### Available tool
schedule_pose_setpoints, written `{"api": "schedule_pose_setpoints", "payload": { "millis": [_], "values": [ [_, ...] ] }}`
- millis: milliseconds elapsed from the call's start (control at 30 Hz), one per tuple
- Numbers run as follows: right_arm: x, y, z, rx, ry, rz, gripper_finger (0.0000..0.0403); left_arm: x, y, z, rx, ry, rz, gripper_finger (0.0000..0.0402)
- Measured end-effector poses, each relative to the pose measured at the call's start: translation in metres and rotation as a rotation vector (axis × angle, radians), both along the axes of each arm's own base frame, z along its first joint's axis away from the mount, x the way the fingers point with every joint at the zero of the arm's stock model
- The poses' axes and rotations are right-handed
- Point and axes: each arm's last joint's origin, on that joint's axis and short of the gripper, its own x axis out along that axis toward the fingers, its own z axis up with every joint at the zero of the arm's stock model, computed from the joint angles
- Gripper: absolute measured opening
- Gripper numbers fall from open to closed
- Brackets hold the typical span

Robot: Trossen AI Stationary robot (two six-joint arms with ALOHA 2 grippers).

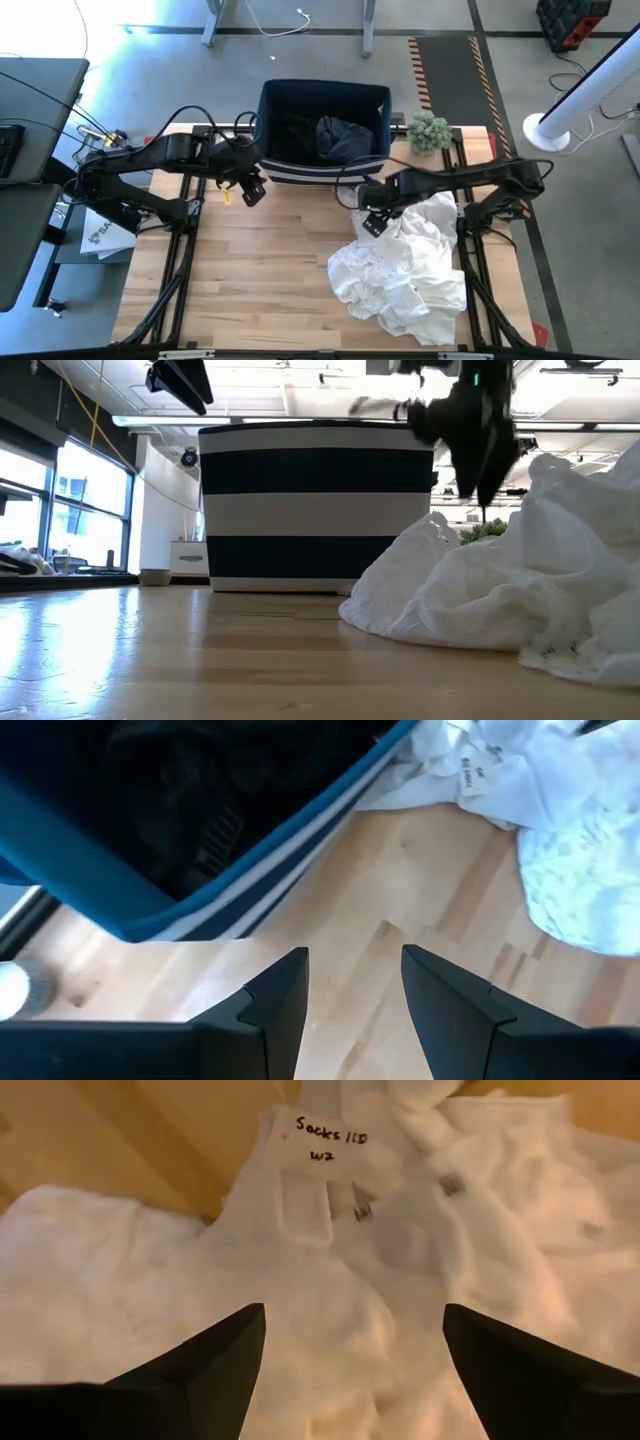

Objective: Sort clothes
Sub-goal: Put the white sock into the blue bin

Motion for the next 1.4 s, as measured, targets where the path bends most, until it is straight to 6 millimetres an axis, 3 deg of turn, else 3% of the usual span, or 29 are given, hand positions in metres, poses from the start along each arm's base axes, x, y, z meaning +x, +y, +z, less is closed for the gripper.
{"api": "schedule_pose_setpoints", "payload": {
  "millis": [100, 233, 433, 600, 667, 733, 900, 1100, 1267, 1400],
  "values": [
    [0.002, -0.012, -0.026, -0.052, 0.002, -0.027, 0.0288, 0.000, -0.001, 0.000, -0.026, -0.001, -0.018, 0.0158],
    [-0.006, -0.030, -0.040, -0.110, 0.060, -0.070, 0.0255, 0.000, -0.002, 0.000, -0.067, -0.008, -0.031, 0.0158],
    [-0.020, -0.044, -0.074, 0.029, 0.065, -0.044, 0.0202, 0.000, -0.002, 0.000, -0.090, -0.022, 0.016, 0.0158],
    [-0.026, -0.040, -0.067, 0.043, 0.063, -0.003, 0.0096, 0.000, -0.002, 0.000, -0.110, -0.034, 0.053, 0.0158],
    [-0.023, -0.039, -0.053, 0.055, 0.012, 0.043, 0.0041, 0.000, -0.002, 0.000, -0.114, -0.037, 0.063, 0.0158],
    [-0.022, -0.038, -0.035, 0.061, -0.043, 0.090, 0.0014, 0.000, -0.002, 0.000, -0.112, -0.038, 0.067, 0.0158],
    [-0.023, -0.046, 0.023, 0.142, -0.177, 0.141, 0.0024, 0.000, -0.001, 0.000, -0.100, -0.038, 0.073, 0.0158],
    [-0.018, -0.054, 0.112, 0.251, -0.519, 0.215, 0.0007, 0.000, -0.001, 0.000, -0.093, -0.039, 0.078, 0.0158],
    [-0.012, -0.063, 0.187, 0.093, -0.863, 0.246, 0.0019, 0.000, -0.001, 0.000, -0.093, -0.040, 0.078, 0.0158],
    [-0.011, -0.078, 0.243, -0.155, -1.132, 0.177, 0.0018, 0.001, -0.001, 0.000, -0.093, -0.044, 0.078, 0.0158]
  ]
}}
